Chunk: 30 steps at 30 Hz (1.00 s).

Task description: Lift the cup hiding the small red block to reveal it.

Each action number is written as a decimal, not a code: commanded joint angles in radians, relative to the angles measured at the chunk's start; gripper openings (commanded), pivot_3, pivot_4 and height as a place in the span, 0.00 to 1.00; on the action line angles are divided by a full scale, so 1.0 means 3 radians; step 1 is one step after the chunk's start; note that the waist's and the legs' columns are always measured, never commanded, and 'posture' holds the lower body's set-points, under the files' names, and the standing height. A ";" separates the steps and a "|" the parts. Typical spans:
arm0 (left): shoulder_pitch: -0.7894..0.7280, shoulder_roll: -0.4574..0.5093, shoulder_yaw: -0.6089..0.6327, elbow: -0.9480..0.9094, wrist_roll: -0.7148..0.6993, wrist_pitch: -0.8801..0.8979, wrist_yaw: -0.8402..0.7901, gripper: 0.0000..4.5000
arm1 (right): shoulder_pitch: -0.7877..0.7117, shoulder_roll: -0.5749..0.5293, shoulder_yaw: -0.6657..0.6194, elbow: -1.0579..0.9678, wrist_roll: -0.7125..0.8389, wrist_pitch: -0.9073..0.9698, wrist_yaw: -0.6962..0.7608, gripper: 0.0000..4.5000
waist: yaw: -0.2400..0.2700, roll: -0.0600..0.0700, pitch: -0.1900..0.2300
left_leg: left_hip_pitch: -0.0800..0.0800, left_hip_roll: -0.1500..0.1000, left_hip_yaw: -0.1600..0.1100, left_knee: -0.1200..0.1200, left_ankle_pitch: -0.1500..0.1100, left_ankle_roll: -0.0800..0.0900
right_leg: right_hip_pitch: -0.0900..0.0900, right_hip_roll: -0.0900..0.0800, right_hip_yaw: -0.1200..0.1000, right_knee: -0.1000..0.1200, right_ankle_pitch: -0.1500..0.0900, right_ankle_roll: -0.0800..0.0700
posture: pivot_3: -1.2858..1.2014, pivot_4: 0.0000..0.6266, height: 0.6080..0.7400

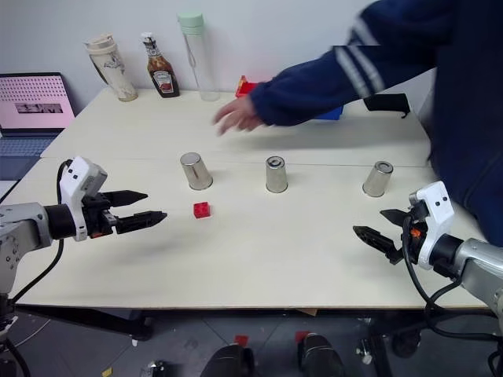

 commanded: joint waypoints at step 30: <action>-0.0201 0.0169 -0.0095 0.0280 0.0135 -0.0355 -0.0178 0.99 | -0.0016 -0.0034 -0.0015 0.0047 -0.0009 -0.0158 0.0004 1.00 | 0.0001 0.0000 0.0000 | 0.0000 0.0000 0.0000 0.0001 0.0000 0.0000 | 0.0000 0.0000 0.0000 0.0002 0.0001 0.0001 | 0.52 0.24 1.00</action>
